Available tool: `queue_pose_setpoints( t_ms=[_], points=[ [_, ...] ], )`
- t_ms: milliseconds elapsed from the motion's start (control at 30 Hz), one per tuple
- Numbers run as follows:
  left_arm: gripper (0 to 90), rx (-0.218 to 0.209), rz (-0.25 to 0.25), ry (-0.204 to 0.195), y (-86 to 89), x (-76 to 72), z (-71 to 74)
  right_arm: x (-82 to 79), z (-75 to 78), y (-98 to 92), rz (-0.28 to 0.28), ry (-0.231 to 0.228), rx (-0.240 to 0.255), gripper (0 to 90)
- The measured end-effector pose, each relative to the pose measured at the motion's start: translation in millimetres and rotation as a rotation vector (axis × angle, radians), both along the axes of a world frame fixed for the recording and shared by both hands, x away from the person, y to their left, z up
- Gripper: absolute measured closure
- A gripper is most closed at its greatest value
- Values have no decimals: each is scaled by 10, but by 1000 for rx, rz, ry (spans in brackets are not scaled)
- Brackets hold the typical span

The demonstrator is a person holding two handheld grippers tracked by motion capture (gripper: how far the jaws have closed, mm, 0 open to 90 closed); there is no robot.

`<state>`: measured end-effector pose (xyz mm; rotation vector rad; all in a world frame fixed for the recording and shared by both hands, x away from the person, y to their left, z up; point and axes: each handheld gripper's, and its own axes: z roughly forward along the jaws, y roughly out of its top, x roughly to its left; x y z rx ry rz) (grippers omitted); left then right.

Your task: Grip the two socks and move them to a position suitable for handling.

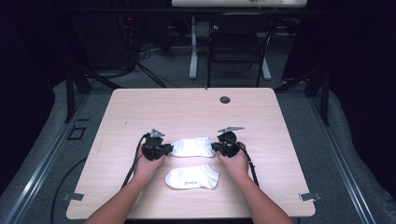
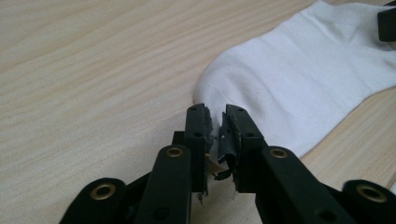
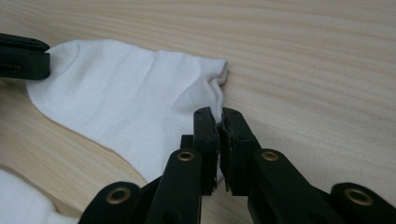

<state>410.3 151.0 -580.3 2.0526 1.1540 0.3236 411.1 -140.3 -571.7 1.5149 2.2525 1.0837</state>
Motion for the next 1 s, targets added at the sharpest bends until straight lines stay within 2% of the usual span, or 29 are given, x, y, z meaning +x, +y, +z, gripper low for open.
queue_pose_setpoints(
  t_ms=[133, 233, 333, 667, 1000],
  points=[
    [865, -10, -4, 15, -7, -2, 2, -25, -12, -5, 2, 5, -2, 860],
    [874, -30, -3, 37, 3, 0, 9, -50, -1, -11, 10, 0, 2, 862],
    [876, -41, 0, 41, 10, -5, 18, -70, 28, -14, 12, -10, 12, 863],
    [876, -69, -26, -6, 73, -121, 209, -172, 178, -6, 37, -43, 50, 863],
    [876, -108, -54, -23, 105, -301, 394, -320, 364, 23, 66, -70, 87, 863]
  ],
)
